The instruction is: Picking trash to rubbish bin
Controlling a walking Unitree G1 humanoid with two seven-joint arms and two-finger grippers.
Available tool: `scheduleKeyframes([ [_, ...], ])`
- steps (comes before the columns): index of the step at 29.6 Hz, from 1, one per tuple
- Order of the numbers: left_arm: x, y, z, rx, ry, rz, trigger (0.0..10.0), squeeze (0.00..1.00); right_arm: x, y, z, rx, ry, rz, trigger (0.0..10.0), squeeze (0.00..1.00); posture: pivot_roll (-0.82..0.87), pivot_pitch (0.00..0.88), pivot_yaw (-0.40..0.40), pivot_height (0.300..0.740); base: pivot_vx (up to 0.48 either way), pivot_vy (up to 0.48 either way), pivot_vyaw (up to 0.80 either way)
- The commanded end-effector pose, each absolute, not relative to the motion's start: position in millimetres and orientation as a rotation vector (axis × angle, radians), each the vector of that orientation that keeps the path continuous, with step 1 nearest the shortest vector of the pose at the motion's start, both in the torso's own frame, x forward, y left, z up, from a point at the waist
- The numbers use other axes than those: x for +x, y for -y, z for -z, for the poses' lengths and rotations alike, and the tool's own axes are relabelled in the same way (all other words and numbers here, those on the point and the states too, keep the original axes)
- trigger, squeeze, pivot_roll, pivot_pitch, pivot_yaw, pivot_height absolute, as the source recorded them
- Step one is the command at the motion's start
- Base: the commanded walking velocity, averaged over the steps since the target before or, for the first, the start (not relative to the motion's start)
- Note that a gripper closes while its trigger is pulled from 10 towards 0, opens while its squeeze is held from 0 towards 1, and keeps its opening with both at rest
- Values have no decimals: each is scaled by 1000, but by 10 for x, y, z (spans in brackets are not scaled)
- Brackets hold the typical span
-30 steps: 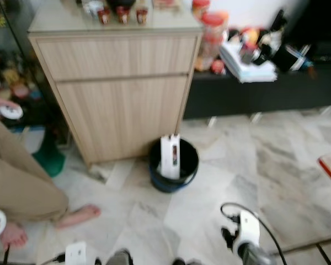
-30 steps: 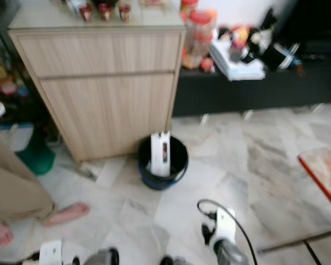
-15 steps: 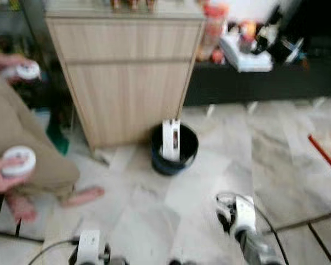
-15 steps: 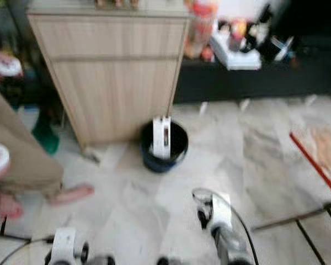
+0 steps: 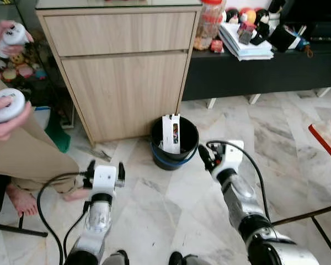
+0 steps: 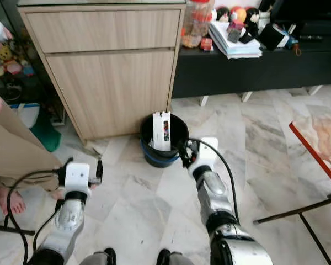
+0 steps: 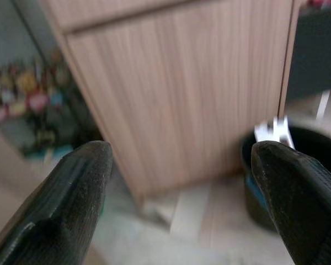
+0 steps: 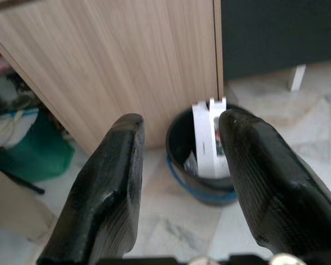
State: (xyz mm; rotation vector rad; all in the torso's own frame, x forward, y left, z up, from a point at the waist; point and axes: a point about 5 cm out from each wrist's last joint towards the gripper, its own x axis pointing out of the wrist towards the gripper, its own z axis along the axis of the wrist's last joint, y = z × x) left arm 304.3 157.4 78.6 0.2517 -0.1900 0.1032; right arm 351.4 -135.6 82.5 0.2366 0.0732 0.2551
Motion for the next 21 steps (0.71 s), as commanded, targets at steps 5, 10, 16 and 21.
scheduleKeyframes([
  [5, 3034, -1480, -856, 246, 227, -87, 10000, 0, 3526, 1343, -866, 274, -42, -239, 10000, 0, 98, 124, -112, 740, 0, 0, 0],
  [10, 3084, -1488, -835, 238, 191, -85, 10000, 0, 3514, 1256, -864, 289, -39, -249, 10000, 0, 92, 118, -108, 740, 0, 0, -800],
  [16, 3168, -1517, -919, 233, 195, -94, 10000, 0, 3536, 1235, -906, 290, -26, -249, 10000, 0, 90, 145, -111, 740, 0, 0, -800],
  [21, 3192, -1532, -956, 223, 203, -108, 10000, 0, 3557, 1215, -943, 292, -17, -250, 10000, 0, 90, 154, -118, 740, 0, 0, -800],
])
